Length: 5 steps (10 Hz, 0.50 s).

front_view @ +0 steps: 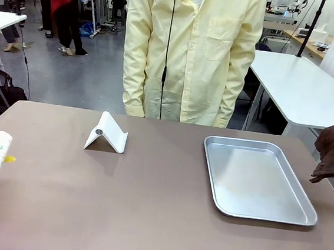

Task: Clean the surface of the table.
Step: Return the Lint Roller and towel to their original positions.

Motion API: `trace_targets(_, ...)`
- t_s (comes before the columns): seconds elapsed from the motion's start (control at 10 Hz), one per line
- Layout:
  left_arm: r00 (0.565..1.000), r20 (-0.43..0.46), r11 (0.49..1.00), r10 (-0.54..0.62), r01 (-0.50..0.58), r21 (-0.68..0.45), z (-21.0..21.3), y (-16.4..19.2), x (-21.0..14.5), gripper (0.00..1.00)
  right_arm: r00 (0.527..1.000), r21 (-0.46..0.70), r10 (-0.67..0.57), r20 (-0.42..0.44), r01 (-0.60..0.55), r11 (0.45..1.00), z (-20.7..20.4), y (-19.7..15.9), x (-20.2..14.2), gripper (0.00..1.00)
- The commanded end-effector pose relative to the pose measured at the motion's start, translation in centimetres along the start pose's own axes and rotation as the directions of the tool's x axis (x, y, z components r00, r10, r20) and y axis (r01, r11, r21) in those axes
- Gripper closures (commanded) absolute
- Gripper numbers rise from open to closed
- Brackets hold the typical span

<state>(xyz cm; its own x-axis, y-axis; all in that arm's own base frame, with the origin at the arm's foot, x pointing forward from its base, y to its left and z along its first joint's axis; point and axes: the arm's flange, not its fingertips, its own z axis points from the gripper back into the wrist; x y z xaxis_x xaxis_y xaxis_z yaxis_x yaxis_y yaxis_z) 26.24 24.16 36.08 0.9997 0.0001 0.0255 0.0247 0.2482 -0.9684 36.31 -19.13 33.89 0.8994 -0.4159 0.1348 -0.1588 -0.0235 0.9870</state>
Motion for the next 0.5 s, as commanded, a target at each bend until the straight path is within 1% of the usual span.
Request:
trace_targets(0.0,0.997,-0.032,0.997,-0.075,0.075,-0.001,-1.7,-3.6,1.8,0.78,0.997,-0.011,0.061,-0.050,-0.062,0.998,-4.1,1.8,0.5,0.91)
trace_targets(0.2,0.989,-0.091,0.989,-0.118,0.125,0.075,-3.9,-8.1,3.8,0.78,0.975,-0.045,0.105,-0.194,-0.115,0.992,-11.8,3.0,0.5,0.91)
trace_targets(0.4,0.988,-0.123,0.983,-0.088,0.107,0.152,-6.2,-11.2,5.7,0.78,0.964,-0.080,0.115,-0.241,-0.138,0.987,-18.5,3.9,-0.5,0.91)
